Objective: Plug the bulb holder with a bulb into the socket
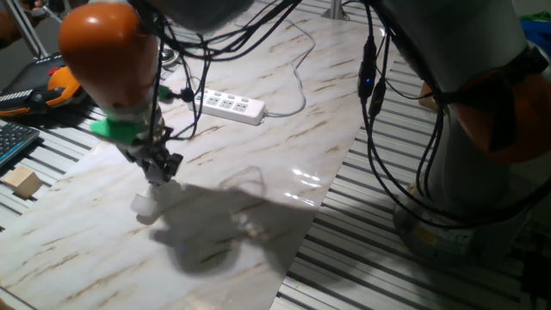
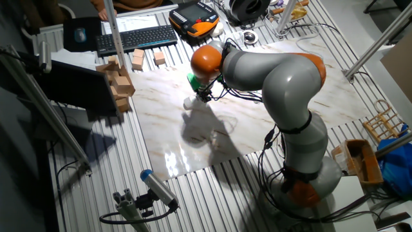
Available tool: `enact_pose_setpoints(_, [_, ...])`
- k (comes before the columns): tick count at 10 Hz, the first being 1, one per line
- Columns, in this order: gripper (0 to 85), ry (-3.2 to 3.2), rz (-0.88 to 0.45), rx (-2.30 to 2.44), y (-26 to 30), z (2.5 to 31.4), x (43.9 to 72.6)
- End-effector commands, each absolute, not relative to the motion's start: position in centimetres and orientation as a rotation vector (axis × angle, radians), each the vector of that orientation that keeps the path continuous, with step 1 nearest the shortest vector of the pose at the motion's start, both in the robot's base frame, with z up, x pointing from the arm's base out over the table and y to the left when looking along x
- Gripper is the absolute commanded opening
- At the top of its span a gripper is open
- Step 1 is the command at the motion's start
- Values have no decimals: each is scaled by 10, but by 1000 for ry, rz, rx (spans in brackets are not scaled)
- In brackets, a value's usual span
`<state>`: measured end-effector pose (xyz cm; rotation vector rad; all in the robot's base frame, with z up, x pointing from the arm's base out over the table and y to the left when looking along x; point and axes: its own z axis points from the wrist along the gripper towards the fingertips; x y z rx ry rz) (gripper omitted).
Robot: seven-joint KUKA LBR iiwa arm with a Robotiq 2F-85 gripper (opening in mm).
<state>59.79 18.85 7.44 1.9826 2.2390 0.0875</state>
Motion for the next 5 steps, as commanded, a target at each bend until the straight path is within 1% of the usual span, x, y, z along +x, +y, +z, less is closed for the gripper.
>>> enact_pose_setpoints(1, [0,2238,129,2044,186,82,597])
enact_pose_setpoints(2, [0,2259,140,2044,181,88,597])
enact_pose_setpoints(5, [0,2343,99,1986,155,94,594])
